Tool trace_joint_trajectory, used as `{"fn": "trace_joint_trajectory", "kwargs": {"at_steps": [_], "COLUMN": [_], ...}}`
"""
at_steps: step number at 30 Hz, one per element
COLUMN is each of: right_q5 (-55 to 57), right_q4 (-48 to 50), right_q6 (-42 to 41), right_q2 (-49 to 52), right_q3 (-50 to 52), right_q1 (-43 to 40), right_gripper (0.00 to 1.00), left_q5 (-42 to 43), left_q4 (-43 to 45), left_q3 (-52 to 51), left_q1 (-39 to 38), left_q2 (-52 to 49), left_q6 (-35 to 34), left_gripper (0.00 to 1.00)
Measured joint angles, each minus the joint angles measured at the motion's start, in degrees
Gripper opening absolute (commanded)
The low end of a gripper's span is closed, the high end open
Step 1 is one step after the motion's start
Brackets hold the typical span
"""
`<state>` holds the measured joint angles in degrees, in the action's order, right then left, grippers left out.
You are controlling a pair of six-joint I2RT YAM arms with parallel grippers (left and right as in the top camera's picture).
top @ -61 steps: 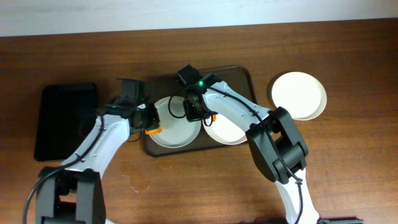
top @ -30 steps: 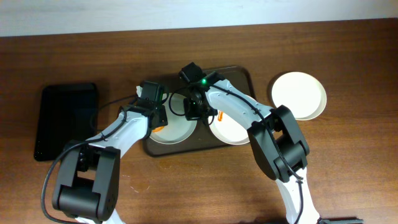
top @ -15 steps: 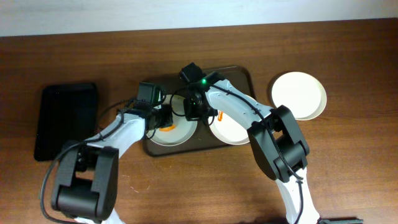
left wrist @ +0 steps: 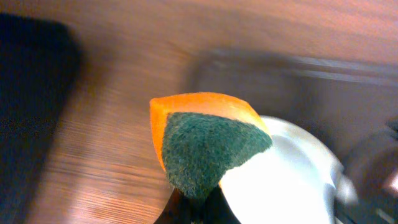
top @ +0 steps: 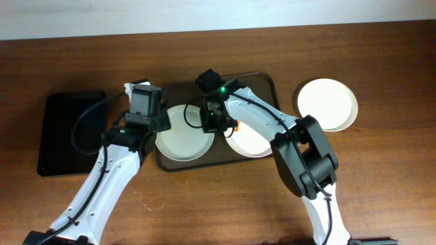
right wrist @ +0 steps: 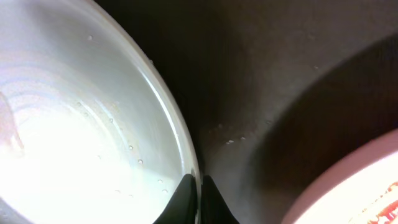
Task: Clean dirty plates on tray and stack at the side
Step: 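Hold the back plate rim with the right gripper and scrub it with the sponge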
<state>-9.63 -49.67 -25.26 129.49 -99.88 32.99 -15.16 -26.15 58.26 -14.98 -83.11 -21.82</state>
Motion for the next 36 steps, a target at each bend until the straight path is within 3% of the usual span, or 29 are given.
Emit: {"fn": "trace_joint_trajectory", "kwargs": {"at_steps": [3, 6, 10, 13, 16, 20, 22, 24, 25, 29, 36], "right_q5": [-2.03, -2.58, -2.54, -2.60, -3.08, -4.94, -4.50, -3.93, -3.78, 2.27, 27.23], "right_q4": [0.63, 0.87, 1.03, 1.09, 1.66, 2.27, 1.68, 1.42, 1.40, 1.33, -1.53], "right_q6": [1.51, 1.70, 1.73, 1.70, 1.70, 1.70, 1.73, 1.88, 1.92, 1.95, 5.66], "right_q2": [0.09, 0.11, 0.11, 0.11, 0.11, 0.11, 0.11, 0.11, 0.11, -4.94, -16.46], "right_q3": [0.15, 0.35, 0.39, 0.39, 0.42, 0.44, 0.44, 0.44, 0.44, 1.14, 1.09], "right_q1": [-0.44, -0.59, -0.85, -0.85, -0.63, 0.70, 0.52, 0.07, 0.07, 0.02, -0.04], "right_gripper": [0.04, 0.04, 0.04, 0.04, 0.04, 0.04, 0.04, 0.04, 0.04, 0.04, 0.04], "left_q5": [10.71, 17.57, 20.24, 12.57, -6.58, -14.60, -16.79, -13.09, -6.73, 7.13, 9.25], "left_q4": [-0.02, 4.52, 10.23, 9.22, 3.19, -2.60, -6.29, -6.99, -7.04, -2.89, 2.16], "left_q3": [-0.33, -0.59, -0.42, 0.98, 2.19, 2.16, 1.20, 0.83, 0.83, -3.85, -9.14], "left_q1": [0.00, 0.00, 0.24, -1.11, -1.40, -1.88, -1.33, 0.26, 0.28, 0.20, 0.17], "left_q2": [-4.83, -16.94, -22.67, -23.67, -24.26, -23.15, -17.20, -6.60, -2.43, -3.78, -5.42], "left_q6": [-0.02, -0.02, -0.02, -0.04, -0.04, 0.00, 0.00, -0.02, -0.02, -1.97, -9.88], "left_gripper": [0.00, 0.00, 0.00, 0.00, 0.00, 0.00, 0.00, 0.00, 0.00, 0.00, 0.00]}}
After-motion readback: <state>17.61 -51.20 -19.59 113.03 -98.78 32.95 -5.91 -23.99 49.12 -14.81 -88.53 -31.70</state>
